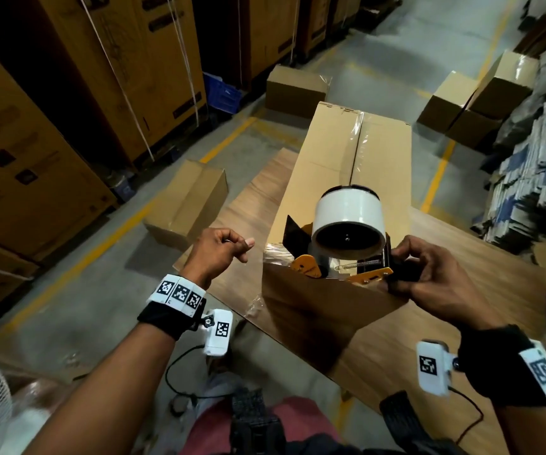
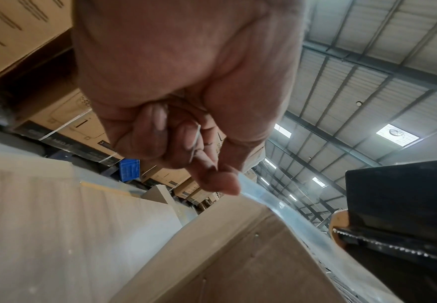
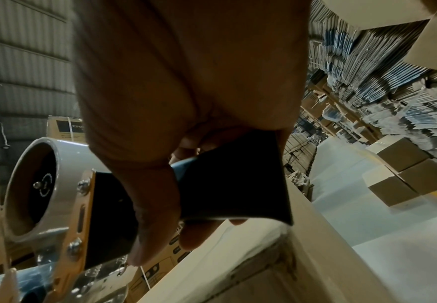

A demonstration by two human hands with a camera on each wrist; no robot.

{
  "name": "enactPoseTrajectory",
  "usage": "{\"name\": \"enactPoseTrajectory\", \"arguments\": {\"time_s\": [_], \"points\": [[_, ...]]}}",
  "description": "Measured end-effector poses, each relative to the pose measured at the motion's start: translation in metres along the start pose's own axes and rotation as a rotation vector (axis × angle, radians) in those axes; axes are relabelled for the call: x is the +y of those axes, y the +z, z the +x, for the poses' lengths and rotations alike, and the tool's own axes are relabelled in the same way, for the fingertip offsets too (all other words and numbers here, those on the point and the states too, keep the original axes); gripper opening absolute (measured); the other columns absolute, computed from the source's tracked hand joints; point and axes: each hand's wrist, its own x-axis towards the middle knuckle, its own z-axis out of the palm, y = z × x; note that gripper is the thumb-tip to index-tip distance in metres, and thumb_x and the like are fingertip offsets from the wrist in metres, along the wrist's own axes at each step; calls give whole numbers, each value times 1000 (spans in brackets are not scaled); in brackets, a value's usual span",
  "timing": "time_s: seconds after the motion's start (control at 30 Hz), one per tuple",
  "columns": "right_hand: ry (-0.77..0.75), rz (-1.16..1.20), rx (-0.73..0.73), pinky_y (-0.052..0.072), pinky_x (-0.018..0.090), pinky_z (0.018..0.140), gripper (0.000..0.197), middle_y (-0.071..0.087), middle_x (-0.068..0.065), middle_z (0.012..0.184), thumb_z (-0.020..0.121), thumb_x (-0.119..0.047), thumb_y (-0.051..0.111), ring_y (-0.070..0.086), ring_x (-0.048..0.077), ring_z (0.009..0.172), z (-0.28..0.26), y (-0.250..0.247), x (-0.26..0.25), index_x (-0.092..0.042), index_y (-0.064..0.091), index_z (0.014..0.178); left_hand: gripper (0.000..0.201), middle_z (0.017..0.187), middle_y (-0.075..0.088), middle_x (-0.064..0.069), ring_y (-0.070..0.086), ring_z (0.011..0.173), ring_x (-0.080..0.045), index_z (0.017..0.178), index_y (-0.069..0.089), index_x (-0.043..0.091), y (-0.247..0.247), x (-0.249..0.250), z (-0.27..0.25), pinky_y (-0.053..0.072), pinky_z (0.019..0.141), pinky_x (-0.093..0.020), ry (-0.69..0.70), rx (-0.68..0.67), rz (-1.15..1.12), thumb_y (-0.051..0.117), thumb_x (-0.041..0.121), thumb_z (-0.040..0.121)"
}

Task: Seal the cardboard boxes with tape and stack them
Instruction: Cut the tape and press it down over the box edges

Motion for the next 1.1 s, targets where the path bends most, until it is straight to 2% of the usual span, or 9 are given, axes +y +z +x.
{"name": "enactPoseTrajectory", "arguments": {"time_s": [0.07, 0.2, 0.43, 0.53, 0.63, 0.77, 0.87, 0.97, 1.1], "points": [[15, -23, -15, 54, 45, 66, 40, 74, 5, 85, 69, 1, 91, 69, 28, 78, 3, -1, 3, -24, 64, 83, 22, 72, 71, -11, 49, 43, 7, 80, 70, 7, 2, -3, 0, 42, 68, -31, 5, -35, -30, 78, 23, 92], [32, -92, -30, 49, 36, 64, 44, 68, -1, 76, 68, 2, 92, 60, 17, 73, 6, 2, 9, -29, 63, 81, 23, 71, 70, -5, 35, 48, -11, 79, 68, 15, 4, -14, 7, 22, 47, -21, -113, -159, -101, 79, 32, 92], [40, -149, -52, 54, 41, 64, 44, 69, -5, 80, 68, 0, 92, 64, 16, 71, 10, 2, 12, -25, 61, 84, 28, 75, 62, -2, 30, 47, -10, 76, 74, 22, 15, -31, 9, 13, 45, -24, -274, -331, -339, 82, 50, 76], [30, -195, -42, 50, 38, 63, 46, 68, -8, 76, 66, 0, 93, 59, 8, 66, 11, 1, 14, -27, 59, 82, 60, 69, 57, 4, 29, 49, -9, 92, 70, 20, 19, -40, 10, 13, 45, -23, -406, -356, -286, 85, 67, 58], [25, -225, -53, 55, 50, 65, 46, 68, -5, 80, 66, -1, 93, 65, 25, 75, 12, 0, 14, -27, 59, 83, 90, 67, 52, 8, 28, 50, -7, 113, 68, 15, 28, -51, 7, 14, 44, -21, -480, -393, -309, 83, 78, 51], [34, -248, -80, 55, 56, 68, 44, 68, -2, 82, 70, -1, 90, 66, 35, 81, 14, 0, 15, -26, 60, 89, 55, 91, 70, -2, 54, 61, -13, 106, 70, 13, 32, -55, 0, 36, 46, -20, -208, -119, -369, 91, 51, 72], [9, -240, -112, 57, 57, 77, 43, 70, -2, 92, 74, -4, 89, 69, 28, 87, 12, -1, 15, -27, 65, 102, 42, 124, 73, -3, 70, 112, -20, 128, 68, 13, 32, -55, -16, 58, 84, -25, 181, 50, -306, 70, -4, 89], [9, -267, -120, 58, 54, 81, 43, 72, -3, 95, 76, -5, 88, 70, 21, 91, 12, -1, 15, -30, 68, 104, 75, 154, 55, -1, 54, 140, -12, 155, 47, 13, 40, -55, -30, 47, 113, -28, 496, -33, -72, 71, 3, 85], [5, -286, -125, 58, 54, 81, 40, 73, -5, 94, 79, -9, 88, 70, 20, 90, 11, -1, 13, -32, 68, 104, 98, 155, 53, -3, 67, 124, -22, 166, 21, 25, 60, -75, -43, 52, 110, -35, 518, -61, 198, 76, 25, 86]]}}
